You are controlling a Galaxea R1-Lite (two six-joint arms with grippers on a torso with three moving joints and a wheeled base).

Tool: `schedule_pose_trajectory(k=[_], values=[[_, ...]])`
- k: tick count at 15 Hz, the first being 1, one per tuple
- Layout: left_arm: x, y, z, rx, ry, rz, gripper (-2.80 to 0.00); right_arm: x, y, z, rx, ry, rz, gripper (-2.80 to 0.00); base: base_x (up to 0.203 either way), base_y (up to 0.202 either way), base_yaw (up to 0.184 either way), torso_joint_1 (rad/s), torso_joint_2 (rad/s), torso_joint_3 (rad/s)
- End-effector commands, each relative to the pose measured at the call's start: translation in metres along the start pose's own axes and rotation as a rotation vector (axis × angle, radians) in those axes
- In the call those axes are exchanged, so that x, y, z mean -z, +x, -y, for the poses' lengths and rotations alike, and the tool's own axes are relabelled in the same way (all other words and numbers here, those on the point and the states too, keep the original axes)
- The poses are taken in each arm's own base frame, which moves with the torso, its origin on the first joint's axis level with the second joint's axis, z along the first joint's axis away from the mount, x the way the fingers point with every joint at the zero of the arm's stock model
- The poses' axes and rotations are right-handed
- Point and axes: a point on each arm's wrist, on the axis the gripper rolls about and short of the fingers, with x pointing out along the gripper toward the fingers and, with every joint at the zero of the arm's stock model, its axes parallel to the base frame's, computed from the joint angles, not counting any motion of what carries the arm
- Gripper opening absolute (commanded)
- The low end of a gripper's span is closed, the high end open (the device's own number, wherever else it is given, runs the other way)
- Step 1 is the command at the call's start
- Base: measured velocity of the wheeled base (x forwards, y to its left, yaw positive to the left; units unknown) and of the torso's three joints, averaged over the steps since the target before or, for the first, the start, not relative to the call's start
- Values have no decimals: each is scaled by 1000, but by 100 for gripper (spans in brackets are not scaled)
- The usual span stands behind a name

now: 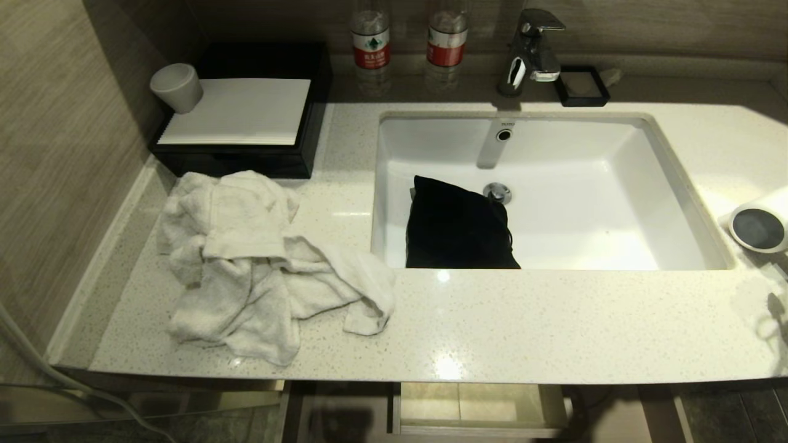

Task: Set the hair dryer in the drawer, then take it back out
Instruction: Pick up the hairdryer

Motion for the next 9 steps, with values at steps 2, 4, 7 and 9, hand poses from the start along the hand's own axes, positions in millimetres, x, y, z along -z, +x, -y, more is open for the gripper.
schedule_pose_trajectory(k=[2, 4, 7, 9], values=[[0, 0, 0, 0, 0, 0, -280, -4, -4, 2, 18, -39, 18, 0, 0, 0, 0, 0, 0, 0], [0, 0, 0, 0, 0, -2, -280, -8, -6, 5, 30, -75, 33, 0, 0, 0, 0, 0, 0, 0], [0, 0, 0, 0, 0, -1, -280, -9, -6, 7, 42, -116, 51, 0, 0, 0, 0, 0, 0, 0], [0, 0, 0, 0, 0, -1, -280, -8, -2, 7, 28, -119, 53, 0, 0, 0, 0, 0, 0, 0]])
